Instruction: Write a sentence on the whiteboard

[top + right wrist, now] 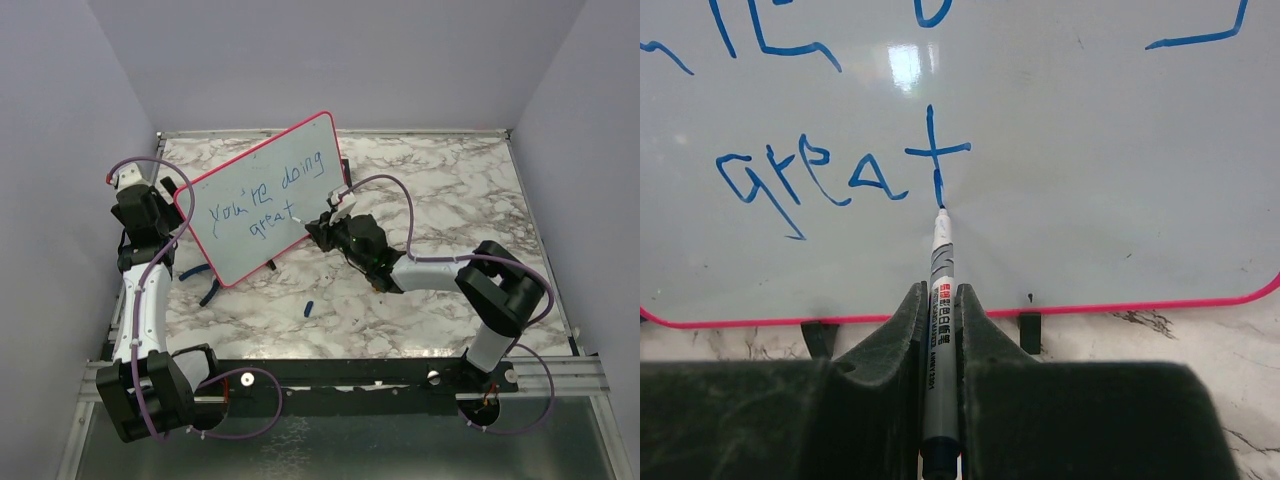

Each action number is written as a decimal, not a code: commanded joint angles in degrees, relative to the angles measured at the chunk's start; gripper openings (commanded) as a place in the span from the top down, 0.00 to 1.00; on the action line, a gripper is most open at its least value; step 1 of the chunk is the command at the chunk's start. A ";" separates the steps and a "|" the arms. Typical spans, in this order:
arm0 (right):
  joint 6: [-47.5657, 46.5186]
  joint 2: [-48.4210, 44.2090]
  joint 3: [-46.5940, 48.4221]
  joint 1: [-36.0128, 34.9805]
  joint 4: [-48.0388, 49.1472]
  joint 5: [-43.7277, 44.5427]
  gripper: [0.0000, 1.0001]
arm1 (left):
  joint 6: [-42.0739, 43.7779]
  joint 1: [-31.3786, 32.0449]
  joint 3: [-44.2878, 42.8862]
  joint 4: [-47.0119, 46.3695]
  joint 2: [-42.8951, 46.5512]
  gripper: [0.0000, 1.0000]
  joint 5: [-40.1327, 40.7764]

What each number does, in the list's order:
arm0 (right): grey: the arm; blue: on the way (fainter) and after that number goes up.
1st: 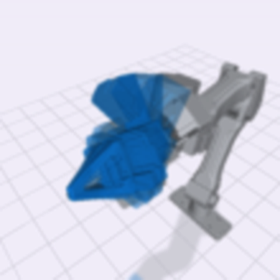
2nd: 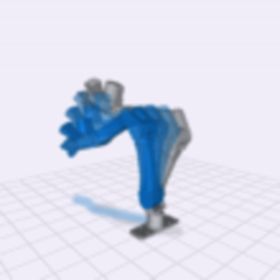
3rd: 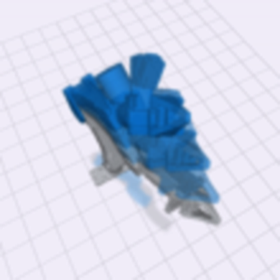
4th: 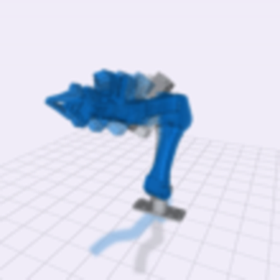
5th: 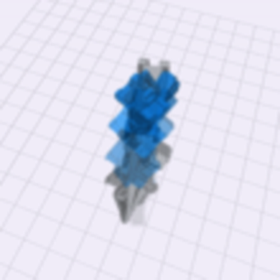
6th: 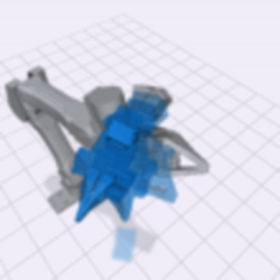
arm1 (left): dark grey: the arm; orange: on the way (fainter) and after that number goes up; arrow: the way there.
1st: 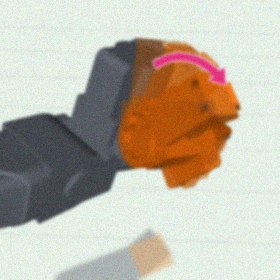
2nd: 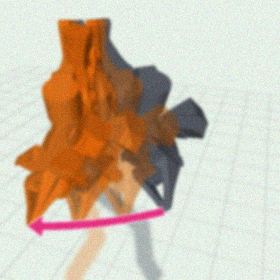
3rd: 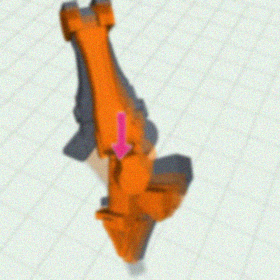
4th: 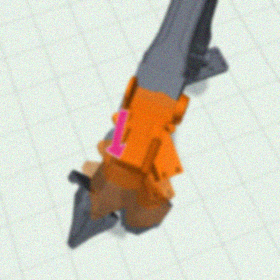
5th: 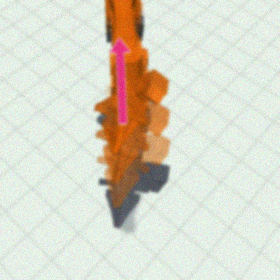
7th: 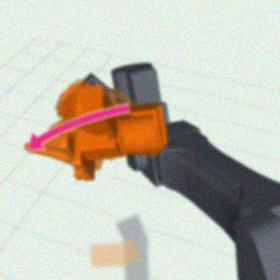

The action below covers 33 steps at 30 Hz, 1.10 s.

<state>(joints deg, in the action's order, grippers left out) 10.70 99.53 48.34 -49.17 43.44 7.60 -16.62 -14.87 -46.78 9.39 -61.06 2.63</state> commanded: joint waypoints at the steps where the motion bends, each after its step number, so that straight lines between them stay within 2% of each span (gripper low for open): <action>1: -0.28 1.04 -0.36 -0.30 -0.88 3.28 1.00 | 0.36 0.61 0.50 -0.14 1.11 0.08 0.00; 9: -2.21 0.16 0.44 -0.23 -2.02 7.42 1.00 | 0.37 0.64 0.55 -0.07 1.20 0.08 0.07; 21: -2.02 -5.27 -2.54 -0.23 -1.26 6.43 1.00 | 0.44 0.64 0.48 -0.09 1.29 0.08 0.13; 33: -2.53 -2.89 -0.96 -0.23 -1.88 8.08 1.00 | 0.43 0.62 0.63 -0.10 1.21 0.08 0.18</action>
<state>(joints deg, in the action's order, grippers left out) 8.95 95.37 46.50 -49.43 42.09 14.13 -16.62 -14.87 -46.76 9.41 -61.01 2.63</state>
